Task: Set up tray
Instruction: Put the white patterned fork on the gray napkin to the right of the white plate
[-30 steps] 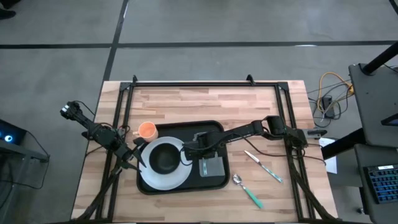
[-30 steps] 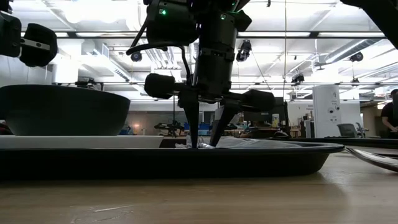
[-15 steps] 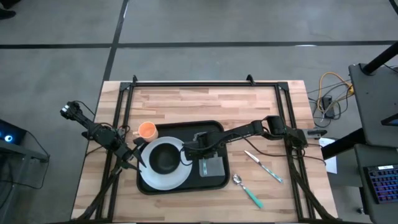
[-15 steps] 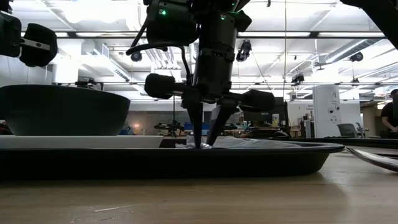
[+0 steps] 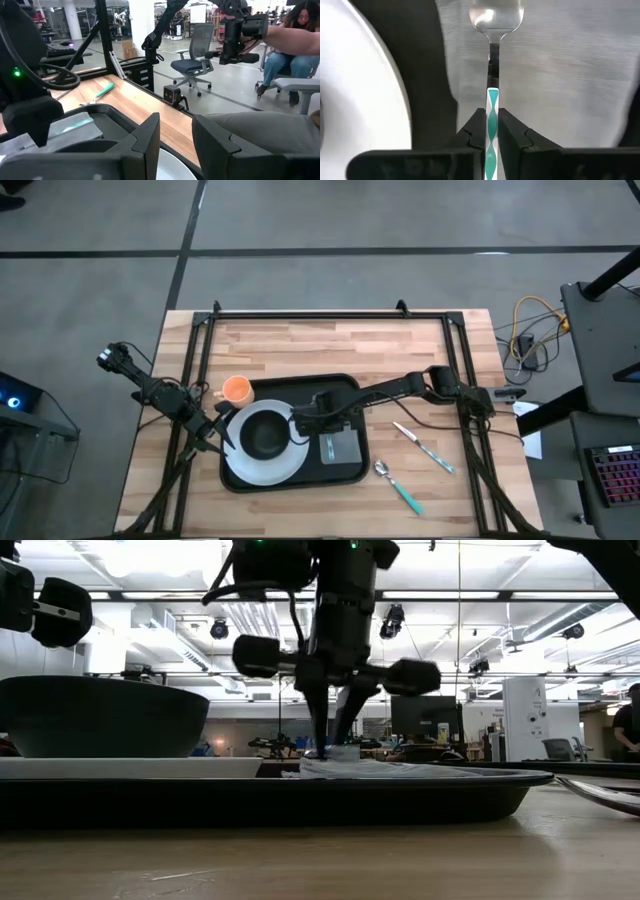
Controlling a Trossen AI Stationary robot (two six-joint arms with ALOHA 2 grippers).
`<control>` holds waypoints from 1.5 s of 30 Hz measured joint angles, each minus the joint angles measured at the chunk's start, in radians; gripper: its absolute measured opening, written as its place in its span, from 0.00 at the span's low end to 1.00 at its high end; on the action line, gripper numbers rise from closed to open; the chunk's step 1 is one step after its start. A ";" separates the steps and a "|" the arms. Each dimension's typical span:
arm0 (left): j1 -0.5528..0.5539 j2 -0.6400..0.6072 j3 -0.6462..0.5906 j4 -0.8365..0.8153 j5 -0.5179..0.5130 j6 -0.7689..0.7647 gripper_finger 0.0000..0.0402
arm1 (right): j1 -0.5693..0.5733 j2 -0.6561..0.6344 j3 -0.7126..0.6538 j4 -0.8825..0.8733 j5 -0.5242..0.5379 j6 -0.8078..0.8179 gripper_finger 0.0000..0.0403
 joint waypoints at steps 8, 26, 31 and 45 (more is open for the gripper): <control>0.000 0.000 0.000 0.000 0.000 0.000 0.24 | 0.000 -0.001 0.021 -0.064 -0.006 0.023 0.04; 0.000 0.000 0.000 0.000 0.000 0.000 0.24 | 0.003 -0.003 -0.105 0.023 -0.028 0.050 0.07; 0.000 0.000 0.000 0.000 0.000 0.000 0.24 | 0.003 -0.004 -0.109 0.023 -0.028 0.044 0.13; 0.000 0.000 0.000 0.000 0.000 0.000 0.24 | 0.003 -0.012 -0.111 0.020 -0.026 0.044 0.26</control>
